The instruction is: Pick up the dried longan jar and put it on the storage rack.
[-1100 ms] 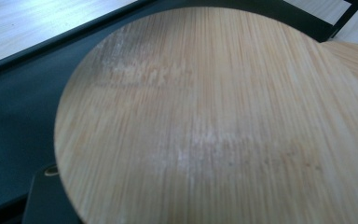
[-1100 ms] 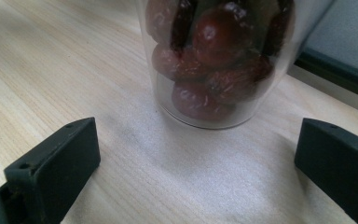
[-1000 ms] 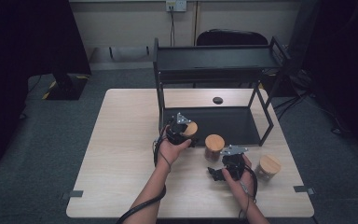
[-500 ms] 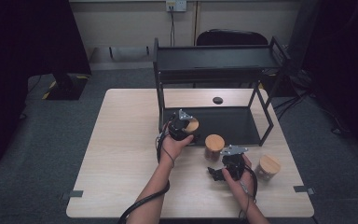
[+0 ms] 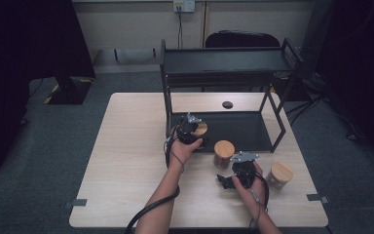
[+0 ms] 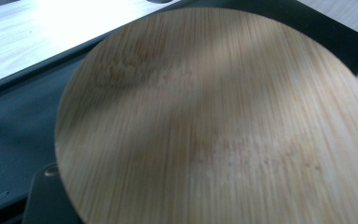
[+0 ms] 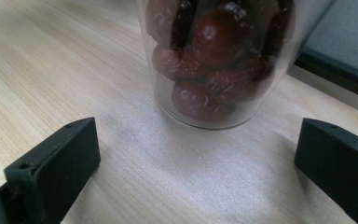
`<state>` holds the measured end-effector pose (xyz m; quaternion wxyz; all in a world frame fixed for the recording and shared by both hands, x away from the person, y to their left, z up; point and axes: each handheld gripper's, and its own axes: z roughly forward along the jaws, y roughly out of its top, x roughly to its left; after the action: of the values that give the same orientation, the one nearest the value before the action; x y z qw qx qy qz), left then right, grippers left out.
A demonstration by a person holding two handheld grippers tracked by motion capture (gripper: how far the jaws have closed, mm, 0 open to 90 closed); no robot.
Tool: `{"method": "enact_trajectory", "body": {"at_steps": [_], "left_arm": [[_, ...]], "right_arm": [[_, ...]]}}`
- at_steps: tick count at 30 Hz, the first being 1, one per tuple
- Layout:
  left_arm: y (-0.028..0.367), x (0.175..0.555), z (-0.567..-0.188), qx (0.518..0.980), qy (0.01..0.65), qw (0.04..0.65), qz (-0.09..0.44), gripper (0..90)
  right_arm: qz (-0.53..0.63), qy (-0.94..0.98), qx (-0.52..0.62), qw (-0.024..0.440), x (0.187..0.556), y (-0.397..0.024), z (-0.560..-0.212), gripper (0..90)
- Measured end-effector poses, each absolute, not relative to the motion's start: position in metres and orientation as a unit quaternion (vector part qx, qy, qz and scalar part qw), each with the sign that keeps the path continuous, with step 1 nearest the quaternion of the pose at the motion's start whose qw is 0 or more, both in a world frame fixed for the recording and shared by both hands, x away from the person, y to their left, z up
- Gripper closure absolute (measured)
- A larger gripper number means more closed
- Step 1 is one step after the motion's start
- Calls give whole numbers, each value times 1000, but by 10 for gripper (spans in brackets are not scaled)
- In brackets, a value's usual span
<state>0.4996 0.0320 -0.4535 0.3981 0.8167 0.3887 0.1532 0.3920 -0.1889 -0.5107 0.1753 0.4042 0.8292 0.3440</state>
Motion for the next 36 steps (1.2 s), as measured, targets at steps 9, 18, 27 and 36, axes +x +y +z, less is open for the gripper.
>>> {"method": "enact_trajectory", "body": {"at_steps": [9, 18, 27, 36], "left_arm": [[33, 508, -457, 806, 408, 399, 159, 259], [33, 515, -463, 803, 419, 390, 165, 259], [37, 521, -467, 795, 436, 385, 172, 259], [37, 526, -471, 798, 439, 369, 185, 259]], "right_arm": [[344, 829, 404, 175, 392, -189, -511, 0], [344, 829, 404, 175, 392, -189, -511, 0], [344, 829, 404, 175, 392, -189, -511, 0], [344, 829, 404, 175, 392, -189, -511, 0]]}}
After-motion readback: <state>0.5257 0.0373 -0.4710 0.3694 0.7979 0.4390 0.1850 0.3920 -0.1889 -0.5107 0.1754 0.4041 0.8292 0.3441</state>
